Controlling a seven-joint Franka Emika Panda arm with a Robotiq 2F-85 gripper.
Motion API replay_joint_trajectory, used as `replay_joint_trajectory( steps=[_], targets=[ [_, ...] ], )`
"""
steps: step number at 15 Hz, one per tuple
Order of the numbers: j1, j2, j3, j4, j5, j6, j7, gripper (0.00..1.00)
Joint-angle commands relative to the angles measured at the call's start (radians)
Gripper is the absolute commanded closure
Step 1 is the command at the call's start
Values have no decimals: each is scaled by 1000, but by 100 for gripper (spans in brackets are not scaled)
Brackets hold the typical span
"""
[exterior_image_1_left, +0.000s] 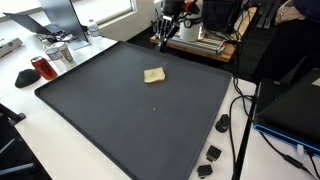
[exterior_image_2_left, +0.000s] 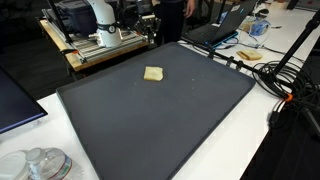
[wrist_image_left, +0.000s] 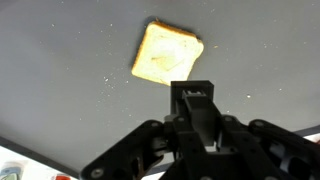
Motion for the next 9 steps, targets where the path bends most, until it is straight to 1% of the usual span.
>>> replay_joint_trajectory(
  steps=[1, 3, 4, 5, 7, 9],
  targets=[
    [25, 50, 2, 96, 98, 78, -48, 95],
    [28, 74, 0, 154, 153, 120, -65, 95],
    [45, 111, 5, 163, 90, 124, 41, 95],
    [39, 129, 10, 191, 91, 142, 58, 95],
    [18, 186, 37, 242, 89, 179, 117, 95],
    [-24, 249, 92, 303, 88, 242, 177, 95]
  ],
)
